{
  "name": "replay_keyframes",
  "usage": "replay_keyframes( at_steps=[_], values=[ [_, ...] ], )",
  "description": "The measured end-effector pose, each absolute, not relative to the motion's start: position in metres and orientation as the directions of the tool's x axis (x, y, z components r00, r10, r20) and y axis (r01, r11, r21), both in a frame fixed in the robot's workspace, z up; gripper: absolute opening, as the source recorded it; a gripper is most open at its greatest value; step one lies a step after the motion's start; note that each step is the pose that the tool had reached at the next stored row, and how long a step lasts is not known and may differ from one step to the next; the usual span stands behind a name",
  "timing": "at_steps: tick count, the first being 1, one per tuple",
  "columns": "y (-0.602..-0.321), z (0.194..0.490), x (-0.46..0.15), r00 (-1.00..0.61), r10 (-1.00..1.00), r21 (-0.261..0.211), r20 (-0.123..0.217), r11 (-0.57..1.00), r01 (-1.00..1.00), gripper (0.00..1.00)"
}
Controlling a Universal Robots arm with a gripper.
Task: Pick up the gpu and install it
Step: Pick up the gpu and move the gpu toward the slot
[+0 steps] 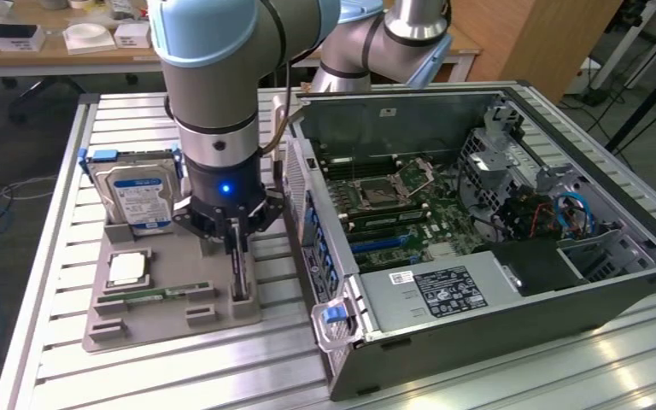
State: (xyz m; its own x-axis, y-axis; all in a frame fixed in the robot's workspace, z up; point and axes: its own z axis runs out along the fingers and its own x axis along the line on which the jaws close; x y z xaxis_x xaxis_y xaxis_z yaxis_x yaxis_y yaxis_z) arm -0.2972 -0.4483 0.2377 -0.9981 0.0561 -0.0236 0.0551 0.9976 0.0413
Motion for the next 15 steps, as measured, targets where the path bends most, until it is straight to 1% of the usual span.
replay_keyframes(
  at_steps=[15],
  values=[
    [-0.448, 0.266, -0.297, -0.998, 0.056, 0.041, -0.024, 0.998, 0.055, 0.26]
  ],
)
